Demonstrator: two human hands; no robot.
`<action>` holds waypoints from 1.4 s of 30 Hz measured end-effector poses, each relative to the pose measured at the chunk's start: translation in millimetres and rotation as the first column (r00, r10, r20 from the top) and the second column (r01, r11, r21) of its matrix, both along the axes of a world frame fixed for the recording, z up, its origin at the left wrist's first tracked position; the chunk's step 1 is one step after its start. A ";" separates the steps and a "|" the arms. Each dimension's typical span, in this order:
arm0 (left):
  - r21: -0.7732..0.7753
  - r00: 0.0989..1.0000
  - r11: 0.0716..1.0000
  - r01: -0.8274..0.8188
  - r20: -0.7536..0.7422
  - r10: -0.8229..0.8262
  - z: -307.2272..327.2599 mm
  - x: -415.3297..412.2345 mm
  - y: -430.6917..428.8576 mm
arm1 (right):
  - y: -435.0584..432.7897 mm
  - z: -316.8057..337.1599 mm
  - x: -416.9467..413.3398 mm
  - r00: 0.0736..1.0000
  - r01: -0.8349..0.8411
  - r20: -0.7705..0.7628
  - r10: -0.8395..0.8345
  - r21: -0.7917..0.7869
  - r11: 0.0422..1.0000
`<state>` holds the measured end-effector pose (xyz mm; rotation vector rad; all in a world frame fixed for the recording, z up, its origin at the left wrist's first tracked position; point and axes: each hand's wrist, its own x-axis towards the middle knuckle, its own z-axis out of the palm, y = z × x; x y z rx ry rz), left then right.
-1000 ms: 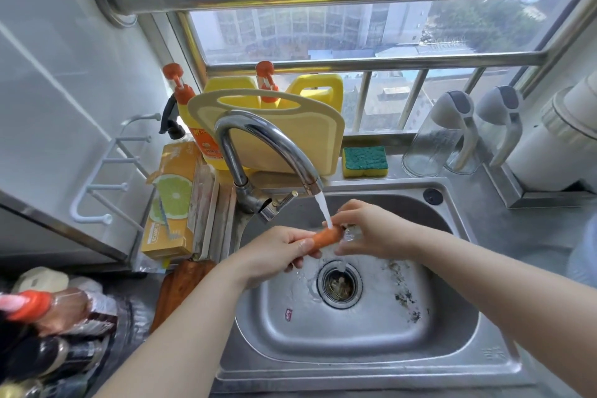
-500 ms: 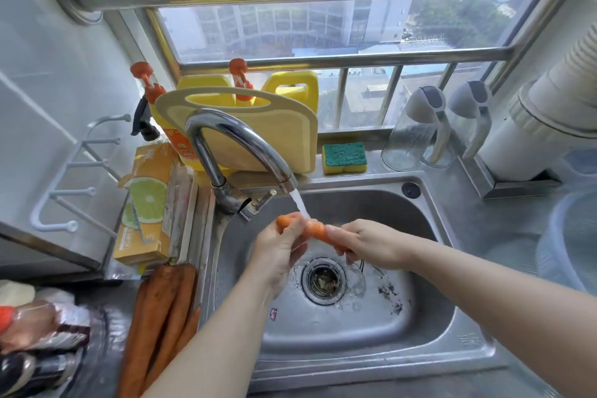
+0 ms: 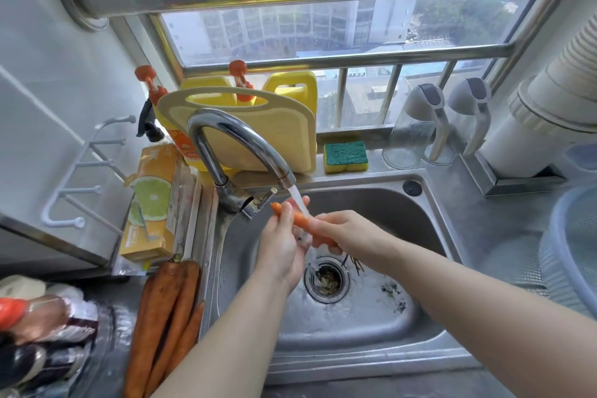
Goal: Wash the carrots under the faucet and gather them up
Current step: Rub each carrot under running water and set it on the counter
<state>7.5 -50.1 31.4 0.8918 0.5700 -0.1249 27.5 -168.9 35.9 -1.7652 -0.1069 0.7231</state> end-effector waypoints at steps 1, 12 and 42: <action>-0.013 1.000 1.000 0.004 -0.001 -0.004 2.2 0.7 2.9 | -1.0 -1.3 1.4 0.995 0.005 -0.101 0.006 0.112 0.994; 0.290 0.942 0.913 0.286 0.090 -0.323 -12.8 -3.5 -7.3 | -0.9 1.6 -2.3 0.862 0.291 -0.464 -0.204 0.125 0.948; -0.289 0.951 0.956 0.046 -0.280 -0.130 -16.7 19.0 -4.7 | -19.0 -11.4 -29.8 0.891 -0.197 0.200 0.407 -0.637 0.745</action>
